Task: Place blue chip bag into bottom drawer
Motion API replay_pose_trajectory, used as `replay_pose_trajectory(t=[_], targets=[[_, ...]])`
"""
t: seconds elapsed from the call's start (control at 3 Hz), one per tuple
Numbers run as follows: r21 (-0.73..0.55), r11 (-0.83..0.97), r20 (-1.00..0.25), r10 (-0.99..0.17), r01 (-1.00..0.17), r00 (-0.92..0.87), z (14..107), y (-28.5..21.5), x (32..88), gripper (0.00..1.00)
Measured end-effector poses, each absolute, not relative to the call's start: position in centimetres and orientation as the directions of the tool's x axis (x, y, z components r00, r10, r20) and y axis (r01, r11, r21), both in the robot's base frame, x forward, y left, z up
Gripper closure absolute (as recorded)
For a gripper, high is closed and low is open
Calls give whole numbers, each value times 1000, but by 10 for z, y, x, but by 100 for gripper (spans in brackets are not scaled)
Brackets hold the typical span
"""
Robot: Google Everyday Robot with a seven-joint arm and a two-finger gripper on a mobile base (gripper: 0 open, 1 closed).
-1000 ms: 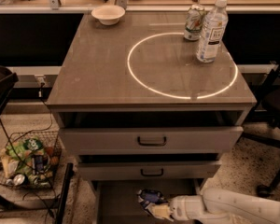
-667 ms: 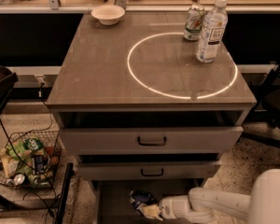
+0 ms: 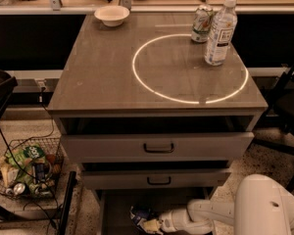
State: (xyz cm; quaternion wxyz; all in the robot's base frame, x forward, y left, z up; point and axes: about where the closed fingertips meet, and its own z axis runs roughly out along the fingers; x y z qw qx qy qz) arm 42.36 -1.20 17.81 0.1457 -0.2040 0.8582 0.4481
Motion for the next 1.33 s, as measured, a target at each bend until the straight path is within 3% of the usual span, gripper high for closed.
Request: replay_pose_trajectory(t=[0.33,0.67,1.0,1.33], targets=[[712,513,-431,-221,-480,-875,177,-10,423,52],[714,509,-430,-223,-480,-875,177,-7,421,21],[716,507,-429,-223,-480,-875,177,-6,420,1],[716,506,-428,-224,-480,-875,176,-5,420,0]])
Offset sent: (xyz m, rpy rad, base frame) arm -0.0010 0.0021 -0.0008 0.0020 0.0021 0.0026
